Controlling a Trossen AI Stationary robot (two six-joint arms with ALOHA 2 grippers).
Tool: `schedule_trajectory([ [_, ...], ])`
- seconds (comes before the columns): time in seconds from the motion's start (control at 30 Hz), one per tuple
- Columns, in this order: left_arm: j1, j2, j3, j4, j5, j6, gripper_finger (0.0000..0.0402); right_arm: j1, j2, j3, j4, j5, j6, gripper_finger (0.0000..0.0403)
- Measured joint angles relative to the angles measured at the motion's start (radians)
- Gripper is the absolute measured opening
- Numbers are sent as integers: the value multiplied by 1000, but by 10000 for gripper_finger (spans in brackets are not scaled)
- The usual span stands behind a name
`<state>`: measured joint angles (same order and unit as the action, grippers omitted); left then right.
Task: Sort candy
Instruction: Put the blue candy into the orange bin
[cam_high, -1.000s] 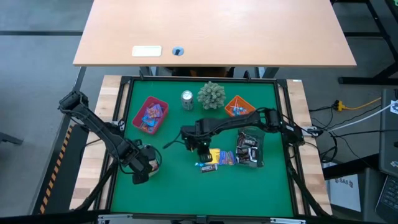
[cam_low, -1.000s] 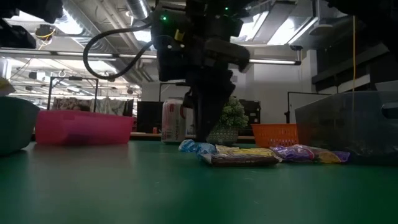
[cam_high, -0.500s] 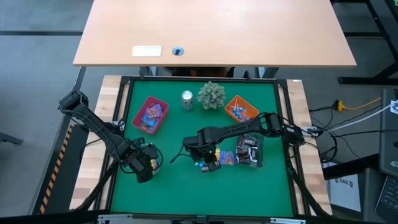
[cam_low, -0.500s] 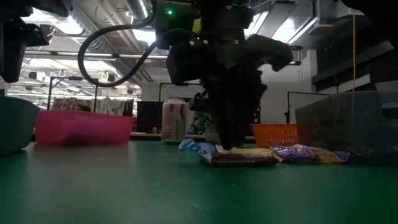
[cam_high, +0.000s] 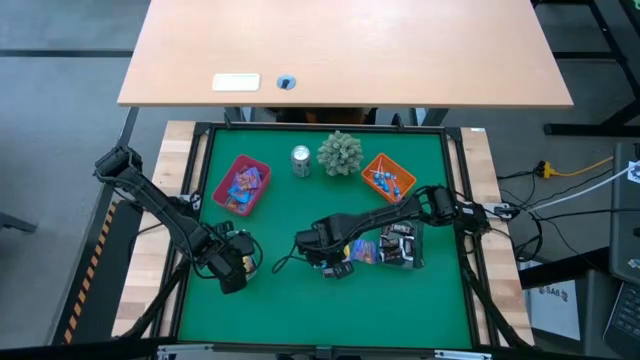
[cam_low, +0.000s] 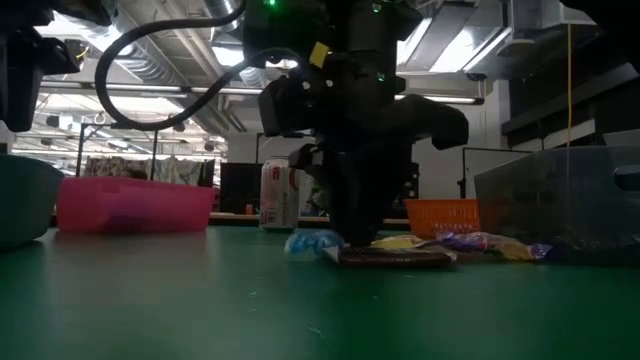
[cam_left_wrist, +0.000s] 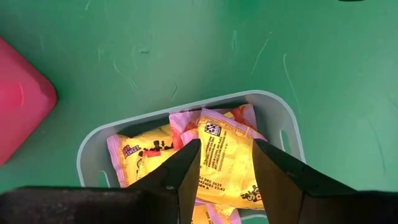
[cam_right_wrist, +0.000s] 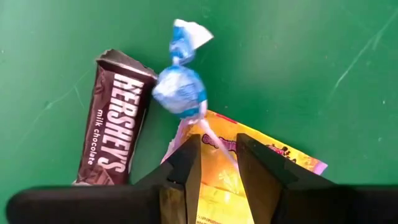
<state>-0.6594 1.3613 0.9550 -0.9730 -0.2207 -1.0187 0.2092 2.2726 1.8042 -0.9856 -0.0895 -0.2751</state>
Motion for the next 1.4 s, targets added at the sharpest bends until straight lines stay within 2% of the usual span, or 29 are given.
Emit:
schedule_trajectory([
  [0.3, 0, 0, 0, 0, -4, 0, 134, 0, 0, 0, 1, -4, -22, 100],
  [0.67, 0, 0, 0, 1, -4, 0, 134, 0, 0, 0, -1, -6, -22, 6],
  [0.9, 0, 0, 0, 29, -11, 1, 134, 0, 0, 30, -43, -6, -21, 9],
  [1.13, 0, 0, 0, 97, -155, 9, 134, 0, 0, 148, -148, -3, -22, 9],
  [1.4, 0, 0, 0, 197, -284, 112, 134, -3, 0, 241, -238, 53, -54, 5],
])
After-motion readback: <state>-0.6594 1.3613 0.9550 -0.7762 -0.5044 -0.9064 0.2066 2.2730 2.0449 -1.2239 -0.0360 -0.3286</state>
